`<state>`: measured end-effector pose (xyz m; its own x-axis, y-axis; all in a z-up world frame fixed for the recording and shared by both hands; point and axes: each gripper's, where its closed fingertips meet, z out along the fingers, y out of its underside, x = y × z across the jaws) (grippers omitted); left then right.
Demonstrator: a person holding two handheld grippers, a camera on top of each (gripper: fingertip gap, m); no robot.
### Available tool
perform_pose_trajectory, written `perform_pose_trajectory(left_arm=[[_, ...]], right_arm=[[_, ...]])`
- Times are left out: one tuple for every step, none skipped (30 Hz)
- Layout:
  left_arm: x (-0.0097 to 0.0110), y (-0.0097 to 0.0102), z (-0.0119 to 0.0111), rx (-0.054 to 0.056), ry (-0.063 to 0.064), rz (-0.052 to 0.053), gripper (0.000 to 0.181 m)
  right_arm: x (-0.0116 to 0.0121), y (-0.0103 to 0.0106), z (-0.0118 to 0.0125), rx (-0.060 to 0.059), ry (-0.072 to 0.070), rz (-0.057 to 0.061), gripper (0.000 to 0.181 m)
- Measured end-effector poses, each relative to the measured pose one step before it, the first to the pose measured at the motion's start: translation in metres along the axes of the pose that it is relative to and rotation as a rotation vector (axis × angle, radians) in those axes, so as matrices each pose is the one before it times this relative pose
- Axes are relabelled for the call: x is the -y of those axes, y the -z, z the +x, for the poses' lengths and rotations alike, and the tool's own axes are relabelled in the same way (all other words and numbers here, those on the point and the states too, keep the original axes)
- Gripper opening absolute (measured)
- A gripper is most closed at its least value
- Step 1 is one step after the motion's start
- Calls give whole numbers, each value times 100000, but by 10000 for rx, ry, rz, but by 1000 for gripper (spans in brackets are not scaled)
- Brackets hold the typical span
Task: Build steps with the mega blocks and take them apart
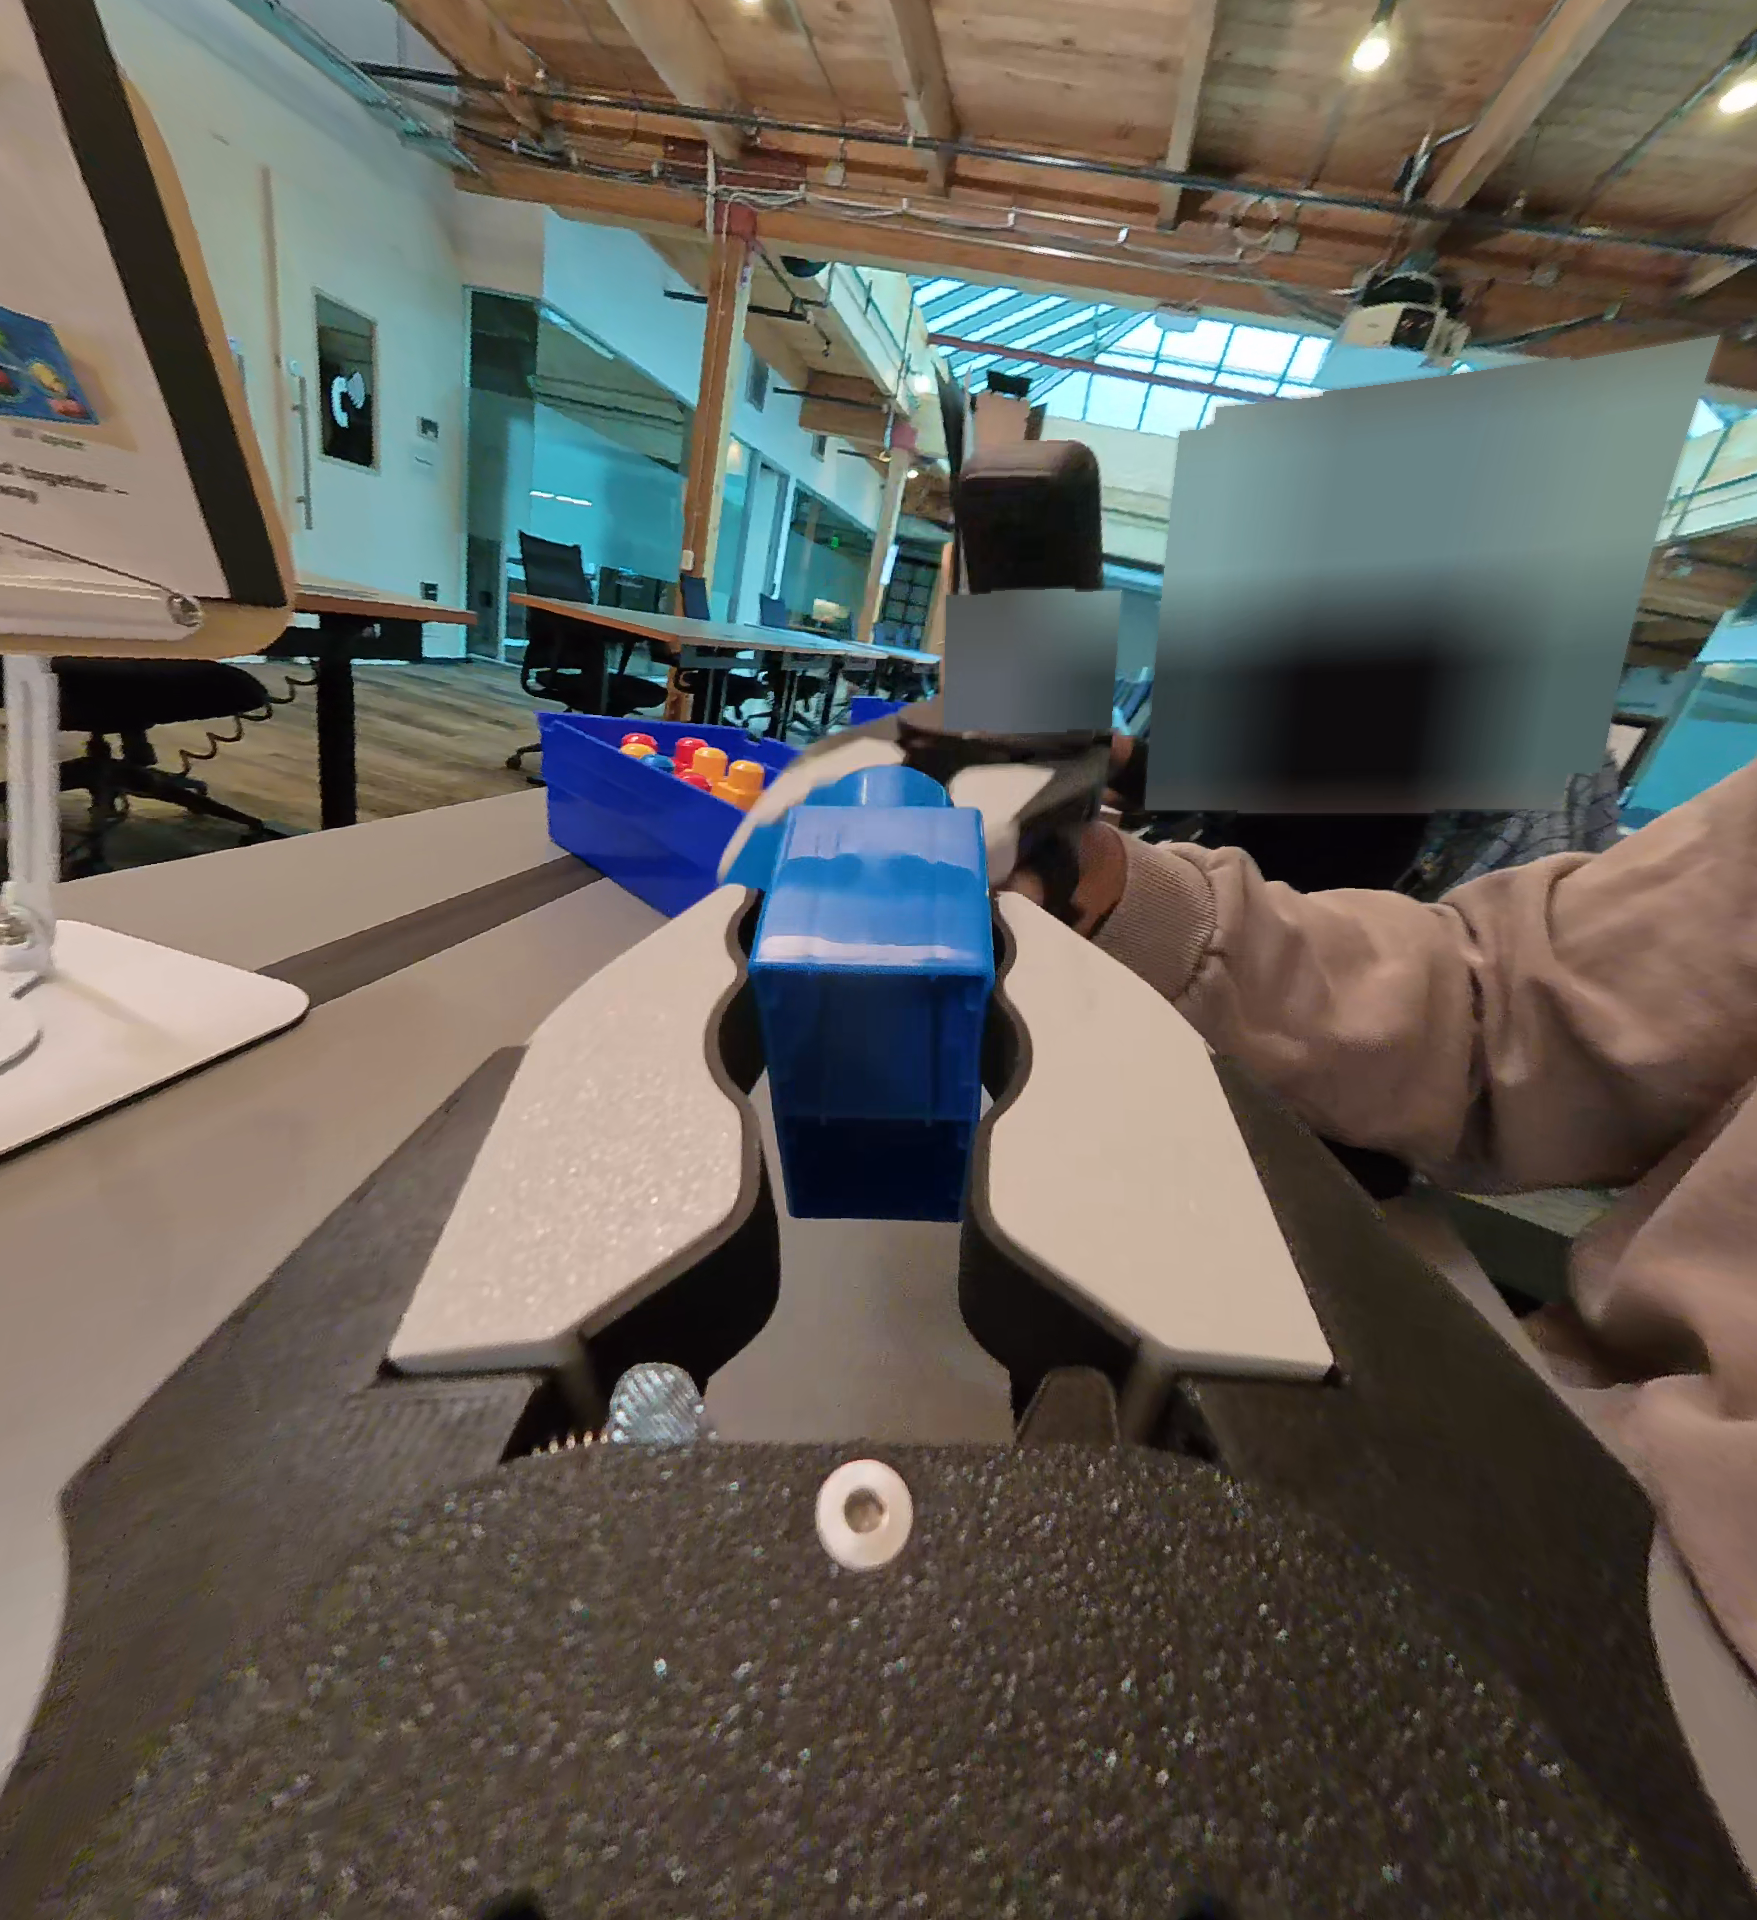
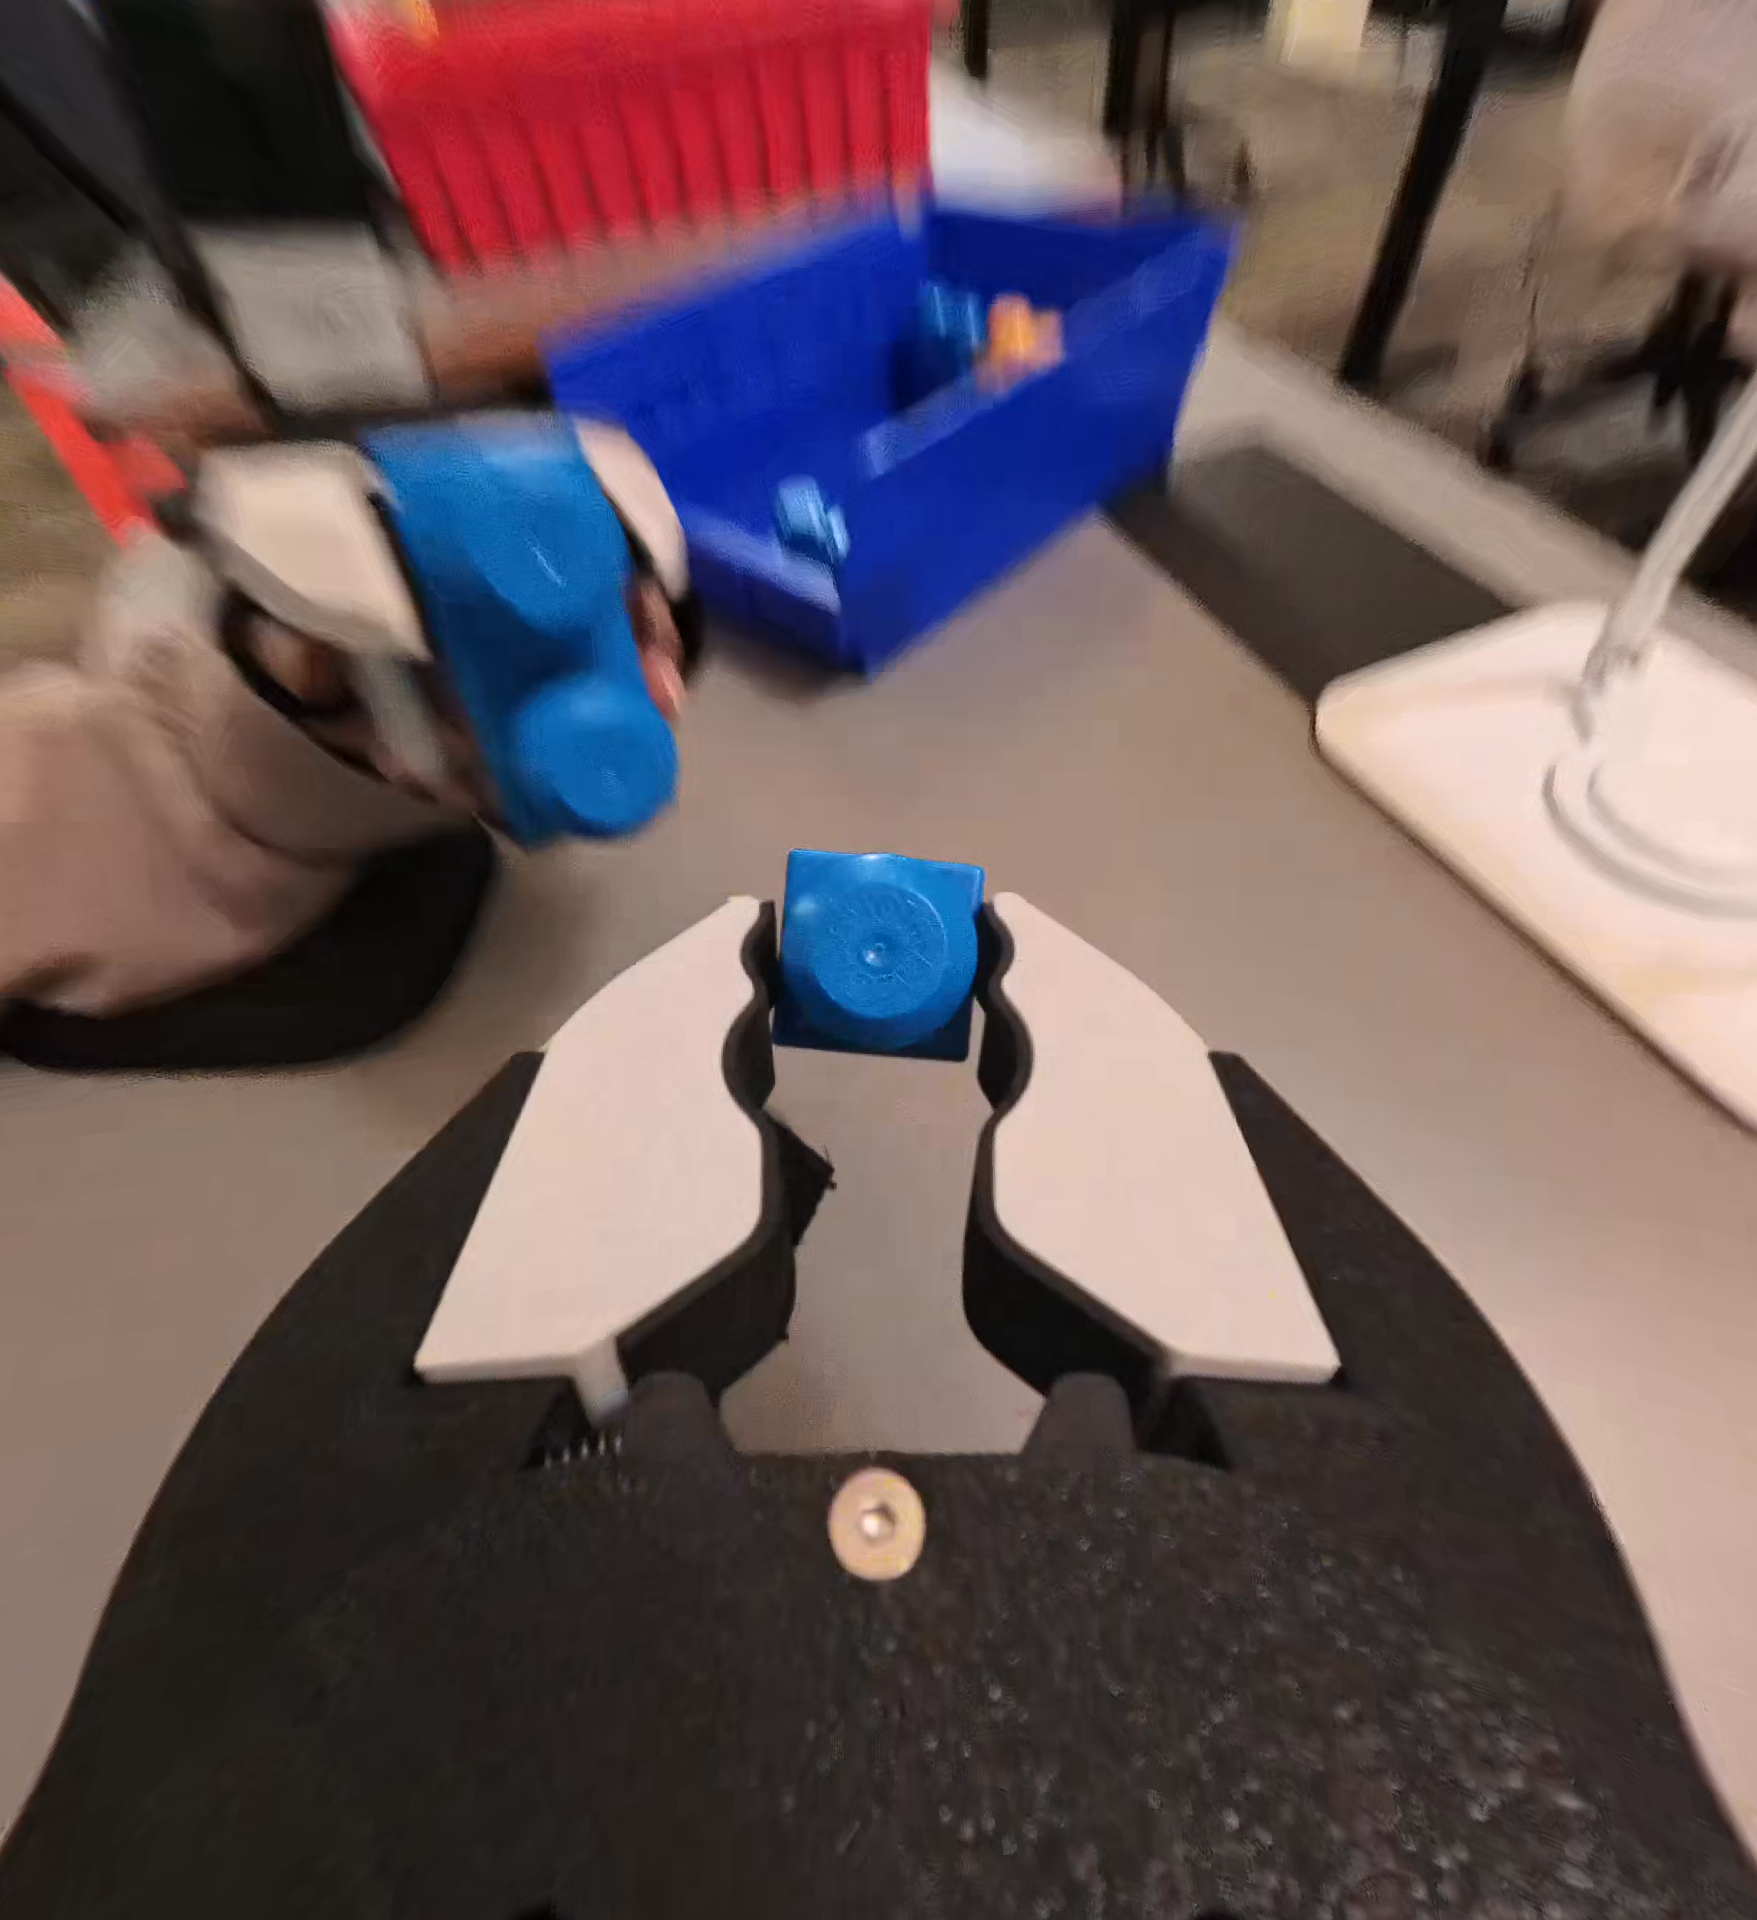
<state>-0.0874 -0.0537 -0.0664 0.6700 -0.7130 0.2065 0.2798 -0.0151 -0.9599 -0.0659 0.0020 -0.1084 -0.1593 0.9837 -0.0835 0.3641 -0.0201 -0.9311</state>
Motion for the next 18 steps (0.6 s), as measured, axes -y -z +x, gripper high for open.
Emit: perform_pose_trajectory(left_arm=[[48,-114,264,-158,102,61,39],[2,-152,321,-179,106,53,39],[-45,-219,362,-193,105,43,39],[-98,-262,414,-210,104,27,39],[-94,-283,438,-224,106,36,39],[-54,-276,465,-238,123,63,39],[-26,-239,442,-236,134,73,39],[-45,-216,379,-195,100,47,39],[-119,-206,260,-119,27,-17,39],[-193,-170,190,-61,-37,-78,39],[-115,-150,181,-66,-27,-36,39],[-3,-123,170,-75,31,36,39],[-49,-107,57,-6,20,-6,39],[-202,-102,38,28,-73,-129,39],[-110,-7,30,35,-106,-83,39],[-9,69,-12,41,-61,-61,39],[-43,60,-23,68,-112,-117,39],[-41,25,-14,87,-169,-121,39]], right_arm=[[2013,1263,-651,435,-10,1243,36],[1898,1073,-813,492,-125,1149,36],[1663,805,-866,496,-212,993,36],[1412,577,-1004,554,-195,884,36],[993,339,-925,470,-172,651,36],[571,146,-711,316,-81,428,35],[200,0,-543,201,10,230,36],[-112,-92,-473,175,71,67,35],[-307,-172,-414,151,71,-29,36],[-393,-209,-263,75,55,-55,36],[-457,-239,-180,64,26,-90,36],[-541,-251,-127,60,17,-168,36],[-580,-278,-104,41,59,-214,36],[-595,-284,-198,90,82,-256,36],[-630,-296,-64,-32,188,-333,36],[-47,-70,-27,-30,142,-31,36],[-151,-31,20,26,-5,-211,36],[-175,10,13,2,135,-227,36]])
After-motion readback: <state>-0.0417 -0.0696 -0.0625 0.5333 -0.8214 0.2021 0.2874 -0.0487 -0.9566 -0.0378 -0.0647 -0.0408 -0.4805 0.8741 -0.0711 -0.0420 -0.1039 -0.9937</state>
